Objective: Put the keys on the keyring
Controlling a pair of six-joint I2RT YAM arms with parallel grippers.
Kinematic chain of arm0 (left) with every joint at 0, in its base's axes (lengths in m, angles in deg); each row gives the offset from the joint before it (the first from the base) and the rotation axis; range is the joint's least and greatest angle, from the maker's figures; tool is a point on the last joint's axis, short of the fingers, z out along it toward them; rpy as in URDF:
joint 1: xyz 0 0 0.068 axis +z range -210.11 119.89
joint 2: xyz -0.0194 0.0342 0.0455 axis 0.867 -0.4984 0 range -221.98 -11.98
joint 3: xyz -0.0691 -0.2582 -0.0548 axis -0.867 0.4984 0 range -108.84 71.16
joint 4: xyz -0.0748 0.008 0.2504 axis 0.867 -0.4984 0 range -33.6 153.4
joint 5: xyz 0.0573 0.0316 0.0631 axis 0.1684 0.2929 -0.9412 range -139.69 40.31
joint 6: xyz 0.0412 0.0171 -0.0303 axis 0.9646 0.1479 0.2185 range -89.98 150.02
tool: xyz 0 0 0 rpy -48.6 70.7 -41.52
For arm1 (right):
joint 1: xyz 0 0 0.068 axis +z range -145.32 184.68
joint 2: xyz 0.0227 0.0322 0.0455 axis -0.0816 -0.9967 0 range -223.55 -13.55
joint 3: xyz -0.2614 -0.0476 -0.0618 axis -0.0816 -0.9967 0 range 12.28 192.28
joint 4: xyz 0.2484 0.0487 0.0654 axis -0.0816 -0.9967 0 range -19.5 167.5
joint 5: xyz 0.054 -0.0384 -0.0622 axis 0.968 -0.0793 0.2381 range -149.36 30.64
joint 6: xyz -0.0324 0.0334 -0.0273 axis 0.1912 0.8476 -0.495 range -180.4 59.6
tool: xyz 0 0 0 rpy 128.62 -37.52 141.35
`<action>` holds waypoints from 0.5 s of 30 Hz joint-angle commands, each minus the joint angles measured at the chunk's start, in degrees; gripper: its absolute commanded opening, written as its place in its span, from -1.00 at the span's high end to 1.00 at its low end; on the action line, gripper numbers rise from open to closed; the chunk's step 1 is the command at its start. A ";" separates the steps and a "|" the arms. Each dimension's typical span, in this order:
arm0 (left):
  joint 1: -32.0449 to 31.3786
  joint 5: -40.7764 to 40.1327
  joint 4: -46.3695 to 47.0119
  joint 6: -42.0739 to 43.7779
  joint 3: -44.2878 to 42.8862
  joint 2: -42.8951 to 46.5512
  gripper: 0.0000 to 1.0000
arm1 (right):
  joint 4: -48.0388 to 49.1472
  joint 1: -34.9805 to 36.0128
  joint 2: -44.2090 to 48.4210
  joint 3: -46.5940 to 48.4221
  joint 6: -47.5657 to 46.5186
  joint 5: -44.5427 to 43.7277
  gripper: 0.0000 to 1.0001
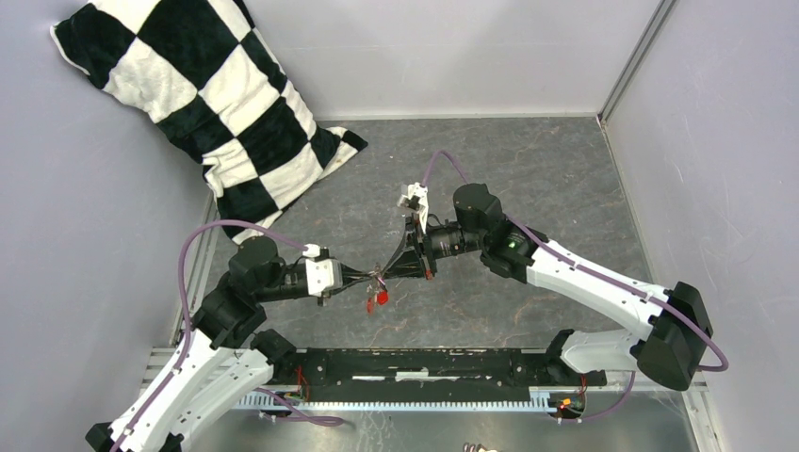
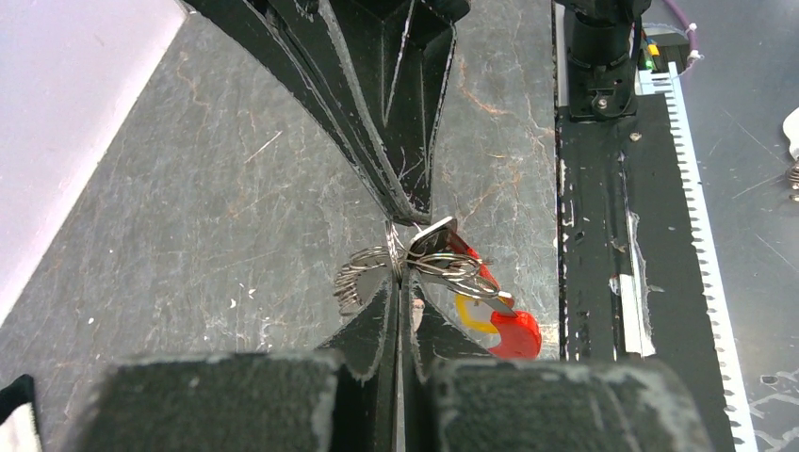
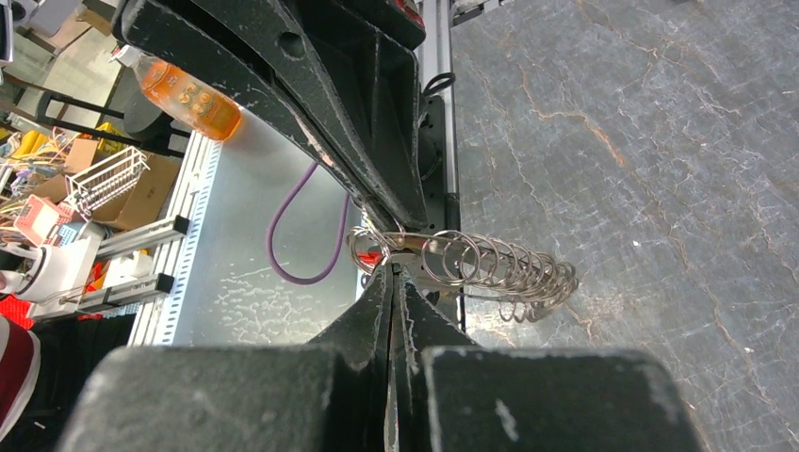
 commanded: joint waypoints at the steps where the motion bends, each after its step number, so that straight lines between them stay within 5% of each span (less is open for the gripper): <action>1: 0.17 1.44 -0.09 1.75 -1.73 -0.81 0.96 | 3.13 -0.13 1.86 1.61 0.63 -2.18 0.99; 15: 0.18 1.26 -0.13 1.66 -1.48 -0.96 0.95 | 4.27 -0.12 2.00 1.17 1.42 -2.45 0.99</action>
